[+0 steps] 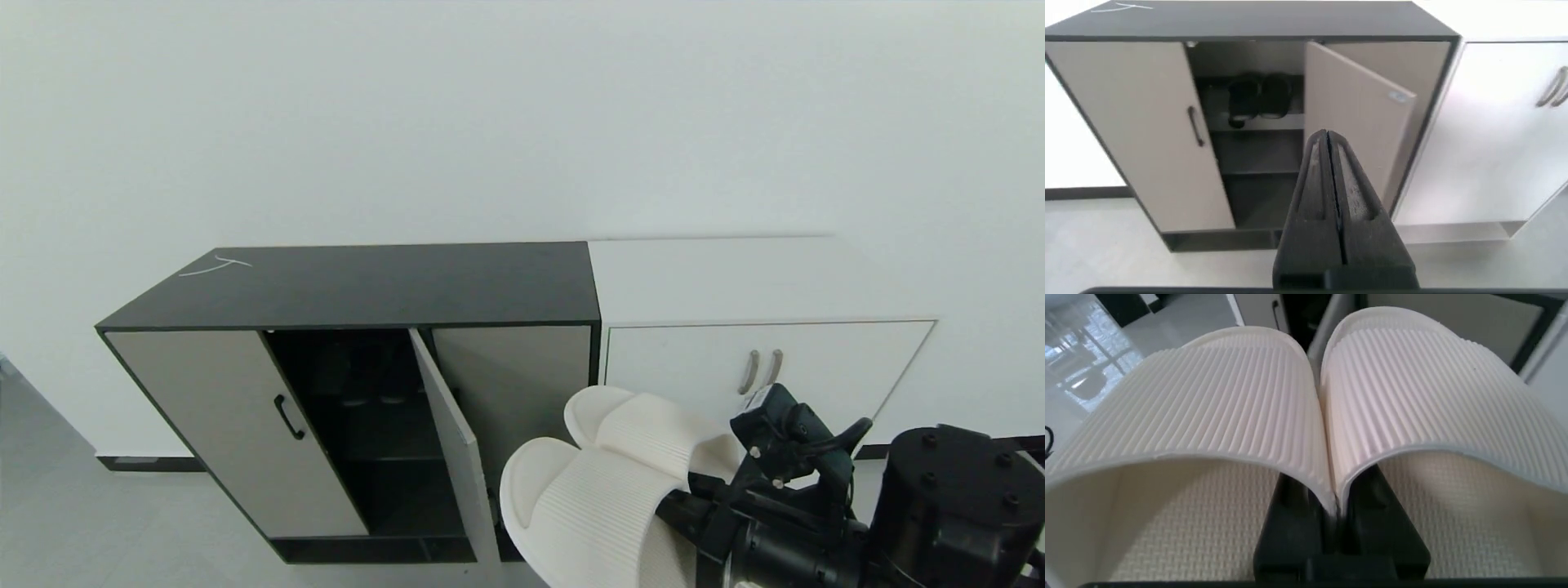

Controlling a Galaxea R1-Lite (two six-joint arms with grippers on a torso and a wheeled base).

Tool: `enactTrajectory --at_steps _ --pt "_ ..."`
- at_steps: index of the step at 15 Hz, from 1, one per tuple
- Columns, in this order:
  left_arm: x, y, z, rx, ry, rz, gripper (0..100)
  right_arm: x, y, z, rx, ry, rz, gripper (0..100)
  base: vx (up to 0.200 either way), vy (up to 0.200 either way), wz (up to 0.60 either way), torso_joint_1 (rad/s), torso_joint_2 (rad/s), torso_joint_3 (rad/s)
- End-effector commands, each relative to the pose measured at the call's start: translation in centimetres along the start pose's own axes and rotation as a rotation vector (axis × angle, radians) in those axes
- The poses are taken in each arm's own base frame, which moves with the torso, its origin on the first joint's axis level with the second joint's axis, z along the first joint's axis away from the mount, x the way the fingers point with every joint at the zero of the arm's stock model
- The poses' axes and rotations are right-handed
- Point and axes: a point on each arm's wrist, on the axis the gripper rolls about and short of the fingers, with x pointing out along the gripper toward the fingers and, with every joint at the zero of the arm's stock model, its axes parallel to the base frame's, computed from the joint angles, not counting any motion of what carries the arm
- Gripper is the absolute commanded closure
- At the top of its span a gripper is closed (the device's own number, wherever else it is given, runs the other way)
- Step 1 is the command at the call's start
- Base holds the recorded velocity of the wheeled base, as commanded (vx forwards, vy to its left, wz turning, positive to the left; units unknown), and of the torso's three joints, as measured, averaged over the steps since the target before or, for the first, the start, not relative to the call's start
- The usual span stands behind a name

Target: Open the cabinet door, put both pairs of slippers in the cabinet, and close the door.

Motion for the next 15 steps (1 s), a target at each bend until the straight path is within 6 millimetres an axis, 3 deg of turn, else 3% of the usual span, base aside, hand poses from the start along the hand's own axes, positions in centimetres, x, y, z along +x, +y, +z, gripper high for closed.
enactTrajectory --at_steps 1,15 --pt "0.01 0.0 0.01 0.0 0.001 0.0 100 0.03 -0.18 -0.15 0.003 0.006 -0.01 100 0.0 0.2 0.0 0.002 0.0 0.002" --pt "0.01 0.0 0.01 0.0 0.001 0.0 100 -0.04 -0.3 -0.18 0.003 -0.002 -0.012 100 0.0 0.2 0.0 0.003 0.0 0.003"
